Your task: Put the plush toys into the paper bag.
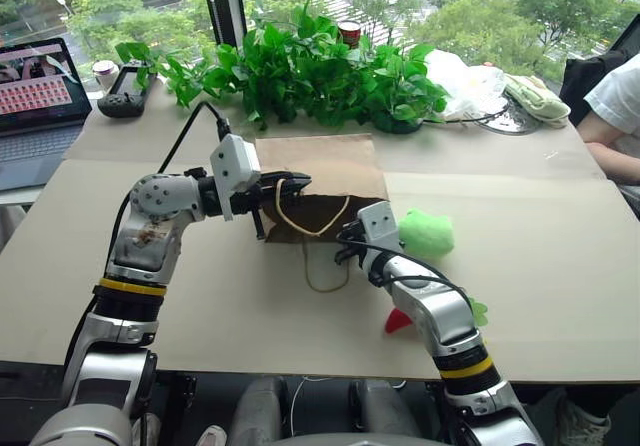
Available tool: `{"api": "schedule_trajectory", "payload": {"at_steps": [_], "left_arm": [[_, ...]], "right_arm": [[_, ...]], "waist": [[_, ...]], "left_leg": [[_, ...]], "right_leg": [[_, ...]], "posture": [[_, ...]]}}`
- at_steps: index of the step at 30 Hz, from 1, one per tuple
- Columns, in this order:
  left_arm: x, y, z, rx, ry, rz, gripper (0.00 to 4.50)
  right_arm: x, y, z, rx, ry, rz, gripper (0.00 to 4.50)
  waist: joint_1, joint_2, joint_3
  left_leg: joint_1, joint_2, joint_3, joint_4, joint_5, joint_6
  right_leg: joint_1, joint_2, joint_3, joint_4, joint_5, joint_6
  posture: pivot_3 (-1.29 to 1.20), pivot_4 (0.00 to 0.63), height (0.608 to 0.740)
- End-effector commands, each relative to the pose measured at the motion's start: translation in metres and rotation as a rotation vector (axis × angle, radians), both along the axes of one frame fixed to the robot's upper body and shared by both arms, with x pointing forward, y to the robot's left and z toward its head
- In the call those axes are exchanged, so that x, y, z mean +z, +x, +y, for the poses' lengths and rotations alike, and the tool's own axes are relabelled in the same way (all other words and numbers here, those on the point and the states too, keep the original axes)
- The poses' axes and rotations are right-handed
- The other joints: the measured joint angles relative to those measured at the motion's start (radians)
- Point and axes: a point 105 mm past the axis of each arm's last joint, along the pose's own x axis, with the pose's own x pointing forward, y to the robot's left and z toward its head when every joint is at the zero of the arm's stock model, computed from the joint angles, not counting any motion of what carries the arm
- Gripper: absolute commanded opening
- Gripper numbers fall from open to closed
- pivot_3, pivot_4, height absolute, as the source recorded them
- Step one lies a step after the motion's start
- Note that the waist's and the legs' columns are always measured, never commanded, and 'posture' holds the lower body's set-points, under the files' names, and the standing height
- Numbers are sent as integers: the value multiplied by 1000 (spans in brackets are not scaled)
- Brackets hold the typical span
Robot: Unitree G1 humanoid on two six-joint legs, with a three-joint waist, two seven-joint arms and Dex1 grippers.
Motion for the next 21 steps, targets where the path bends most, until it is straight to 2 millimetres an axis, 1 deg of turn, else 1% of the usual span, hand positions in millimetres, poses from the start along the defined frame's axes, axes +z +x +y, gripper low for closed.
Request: {"api": "schedule_trajectory", "payload": {"at_steps": [1, 6, 13, 19, 21], "left_arm": [[26, 1, 1, 23, -78, -44, 0], [41, 8, 4, 72, -178, -10, 0], [52, 9, 5, 99, -245, 13, 0], [47, 7, 4, 103, -237, 28, 0], [44, 7, 5, 108, -233, 38, 0]], "right_arm": [[-6, -1, 0, 14, -41, 18, 9], [-9, -2, 1, 35, -84, 24, 9], [-10, -2, 1, 47, -93, 32, 9], [-10, -2, 1, 49, -95, 35, 9], [-5, -1, 0, 43, -83, 21, 9]], "waist": [[0, 0, 0], [1, 0, 0], [0, 0, 0], [0, 0, 0], [0, 0, 0]], "left_leg": [[0, 0, 0, 0, 0, 0], [0, 0, 0, 0, 0, 0], [1, 0, -1, 0, 0, 0], [2, 0, -1, 0, 0, 0], [2, 0, -1, 0, 0, 0]], "right_leg": [[0, 0, 0, 0, 0, 0], [1, 0, 0, 0, 0, 0], [1, 0, 0, 0, 0, 0], [2, 0, 0, 0, 0, 0], [2, 0, 0, 0, 0, 0]], "posture": [[0, 150, 740], [0, 150, 740], [0, 150, 740], [0, 150, 740], [0, 150, 740]]}}
